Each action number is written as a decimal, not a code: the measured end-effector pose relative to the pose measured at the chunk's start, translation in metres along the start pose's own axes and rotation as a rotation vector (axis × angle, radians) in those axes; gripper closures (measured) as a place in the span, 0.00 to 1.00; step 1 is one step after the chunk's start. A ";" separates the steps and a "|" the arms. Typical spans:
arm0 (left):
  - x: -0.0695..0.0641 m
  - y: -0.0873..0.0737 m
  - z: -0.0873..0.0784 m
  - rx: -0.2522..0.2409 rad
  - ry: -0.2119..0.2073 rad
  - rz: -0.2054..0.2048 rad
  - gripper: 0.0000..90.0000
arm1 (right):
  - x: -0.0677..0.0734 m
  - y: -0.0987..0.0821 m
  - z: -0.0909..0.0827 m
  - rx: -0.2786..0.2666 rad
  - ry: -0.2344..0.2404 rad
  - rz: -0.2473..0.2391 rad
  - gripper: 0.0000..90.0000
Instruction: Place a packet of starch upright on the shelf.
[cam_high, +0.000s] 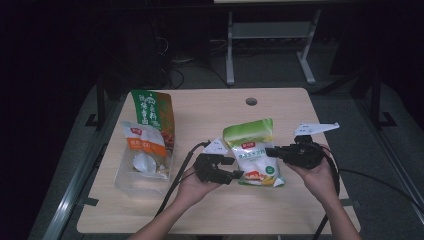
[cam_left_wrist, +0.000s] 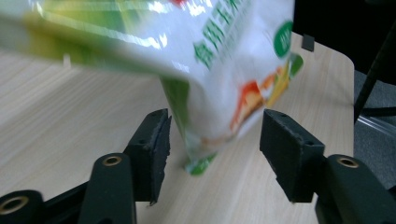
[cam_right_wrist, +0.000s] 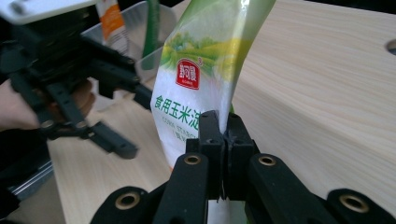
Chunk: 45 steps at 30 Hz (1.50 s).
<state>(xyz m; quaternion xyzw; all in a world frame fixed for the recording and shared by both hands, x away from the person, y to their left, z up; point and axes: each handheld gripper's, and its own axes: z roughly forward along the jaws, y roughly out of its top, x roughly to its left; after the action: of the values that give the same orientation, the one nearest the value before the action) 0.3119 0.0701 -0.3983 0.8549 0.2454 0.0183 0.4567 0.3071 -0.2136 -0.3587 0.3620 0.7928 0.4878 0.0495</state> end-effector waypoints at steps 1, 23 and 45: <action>0.002 0.001 0.000 -0.002 -0.007 -0.007 0.51 | 0.001 0.000 0.001 0.002 0.004 0.001 0.98; 0.013 0.002 -0.016 -0.010 0.098 0.005 0.96 | 0.010 -0.004 0.032 0.072 0.023 -0.071 0.96; 0.002 -0.007 -0.020 0.019 0.120 0.079 0.85 | 0.005 -0.004 0.048 0.172 0.048 -0.028 0.99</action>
<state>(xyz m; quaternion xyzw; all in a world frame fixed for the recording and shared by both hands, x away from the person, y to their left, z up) 0.3055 0.0897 -0.3921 0.8657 0.2385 0.0851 0.4318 0.3219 -0.1760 -0.3851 0.3418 0.8378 0.4257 0.0060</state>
